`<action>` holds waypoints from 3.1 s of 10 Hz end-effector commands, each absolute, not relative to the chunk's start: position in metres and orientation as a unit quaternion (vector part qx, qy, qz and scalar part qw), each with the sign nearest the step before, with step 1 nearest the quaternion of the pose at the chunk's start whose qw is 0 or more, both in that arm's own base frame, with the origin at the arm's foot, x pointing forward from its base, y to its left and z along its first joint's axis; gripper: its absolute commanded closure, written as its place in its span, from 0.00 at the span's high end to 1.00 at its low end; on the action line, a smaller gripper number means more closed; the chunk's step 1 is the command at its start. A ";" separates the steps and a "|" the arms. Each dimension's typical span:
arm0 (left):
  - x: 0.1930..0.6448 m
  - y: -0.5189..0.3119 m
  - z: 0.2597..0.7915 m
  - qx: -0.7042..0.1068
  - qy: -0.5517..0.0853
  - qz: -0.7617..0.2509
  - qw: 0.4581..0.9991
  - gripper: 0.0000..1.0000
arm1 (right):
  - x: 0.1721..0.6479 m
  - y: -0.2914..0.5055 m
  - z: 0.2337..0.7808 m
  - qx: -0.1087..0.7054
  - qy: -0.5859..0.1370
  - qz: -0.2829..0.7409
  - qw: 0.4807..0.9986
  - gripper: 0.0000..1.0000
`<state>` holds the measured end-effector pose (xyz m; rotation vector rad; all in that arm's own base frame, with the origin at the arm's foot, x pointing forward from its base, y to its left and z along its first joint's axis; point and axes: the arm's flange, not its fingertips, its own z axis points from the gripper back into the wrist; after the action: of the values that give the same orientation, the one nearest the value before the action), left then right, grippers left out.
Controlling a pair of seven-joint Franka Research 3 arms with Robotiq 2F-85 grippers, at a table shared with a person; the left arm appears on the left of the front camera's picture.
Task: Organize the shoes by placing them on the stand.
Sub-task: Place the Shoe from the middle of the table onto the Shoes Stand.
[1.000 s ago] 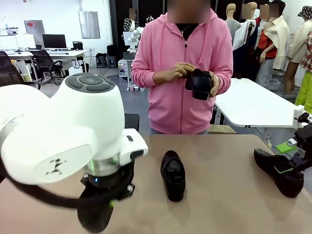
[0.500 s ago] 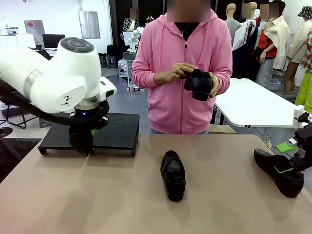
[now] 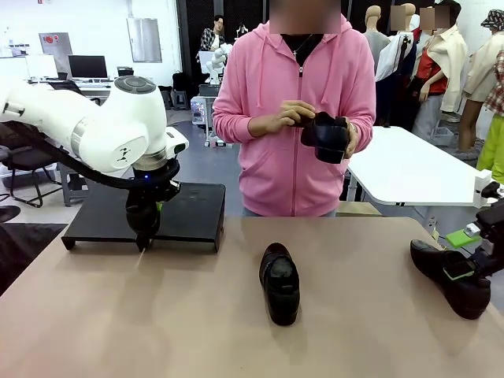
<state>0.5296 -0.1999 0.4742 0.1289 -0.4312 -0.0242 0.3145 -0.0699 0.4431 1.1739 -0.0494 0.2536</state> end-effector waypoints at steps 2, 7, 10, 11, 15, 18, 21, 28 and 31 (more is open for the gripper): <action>0.518 -0.192 0.482 0.082 -0.225 -0.014 0.971 0.00 | 0.317 -0.070 0.446 0.561 -0.036 0.128 0.817 1.00; 0.591 -0.208 0.465 0.081 -0.229 -0.033 0.969 0.00 | 0.317 -0.070 0.446 0.561 -0.036 0.128 0.817 1.00; 0.619 -0.222 0.449 0.086 -0.221 -0.070 0.969 0.00 | 0.317 -0.070 0.446 0.561 -0.036 0.128 0.817 1.00; 0.627 -0.227 0.444 0.089 -0.218 -0.066 0.970 0.00 | 0.317 -0.070 0.446 0.561 -0.036 0.128 0.817 1.00; 0.635 -0.230 0.437 0.101 -0.196 -0.053 0.974 1.00 | 0.317 -0.070 0.446 0.561 -0.036 0.128 0.817 1.00; 0.620 -0.223 0.445 0.101 -0.203 -0.053 0.973 1.00 | 0.317 -0.070 0.446 0.561 -0.036 0.128 0.817 1.00; 0.550 -0.208 0.472 0.003 -0.124 -0.131 0.984 1.00 | 0.317 -0.070 0.446 0.561 -0.036 0.128 0.817 1.00; 0.349 -0.118 0.536 -0.306 -0.126 -0.021 0.943 1.00 | 0.317 -0.070 0.446 0.561 -0.036 0.128 0.817 1.00; 0.317 -0.066 0.477 -0.435 -0.121 0.071 0.889 1.00 | 0.317 -0.070 0.446 0.561 -0.036 0.128 0.817 1.00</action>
<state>0.3301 -0.0788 0.5060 -0.8141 -0.2152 0.0893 0.3145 -0.0699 0.4433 1.1735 -0.0492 0.2546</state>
